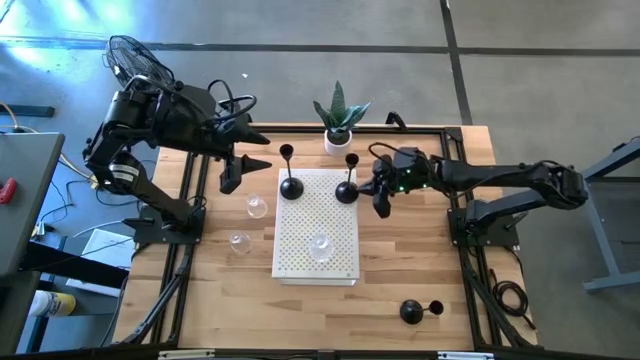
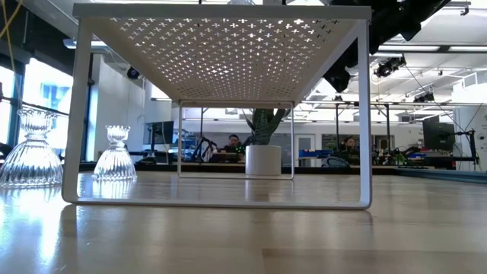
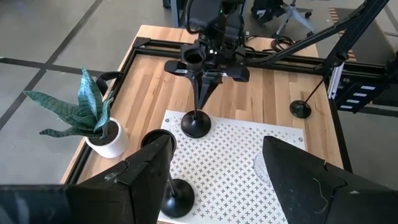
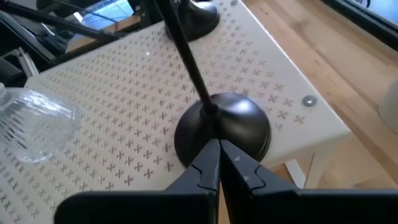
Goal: Pick & Place candle stick holders
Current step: Put the bottom left black candle holder on the shelf
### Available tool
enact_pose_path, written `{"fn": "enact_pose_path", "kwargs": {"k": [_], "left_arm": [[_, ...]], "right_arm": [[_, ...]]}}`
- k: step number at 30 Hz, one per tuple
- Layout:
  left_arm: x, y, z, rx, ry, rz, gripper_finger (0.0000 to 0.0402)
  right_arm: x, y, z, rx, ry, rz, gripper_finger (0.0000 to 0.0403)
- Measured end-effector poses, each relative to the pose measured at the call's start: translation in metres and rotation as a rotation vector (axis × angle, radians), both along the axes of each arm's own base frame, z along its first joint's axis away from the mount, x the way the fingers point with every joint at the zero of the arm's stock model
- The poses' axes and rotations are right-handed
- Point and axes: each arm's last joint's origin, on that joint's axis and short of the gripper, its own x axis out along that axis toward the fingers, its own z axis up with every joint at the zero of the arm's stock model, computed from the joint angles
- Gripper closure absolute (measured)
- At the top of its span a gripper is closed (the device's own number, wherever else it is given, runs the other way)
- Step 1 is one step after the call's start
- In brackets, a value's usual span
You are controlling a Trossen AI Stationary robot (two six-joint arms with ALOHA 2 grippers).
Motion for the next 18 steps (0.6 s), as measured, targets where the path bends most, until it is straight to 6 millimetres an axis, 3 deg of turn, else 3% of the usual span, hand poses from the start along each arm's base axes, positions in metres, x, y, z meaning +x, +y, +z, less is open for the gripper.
{"fn": "enact_pose_path", "kwargs": {"k": [18], "left_arm": [[0.0, 0.0, 0.0, 0.0, 0.0, 0.0, 0.0152]], "right_arm": [[-0.0002, 0.0, -0.0003, 0.003, 0.003, -0.008, 0.0403]]}}
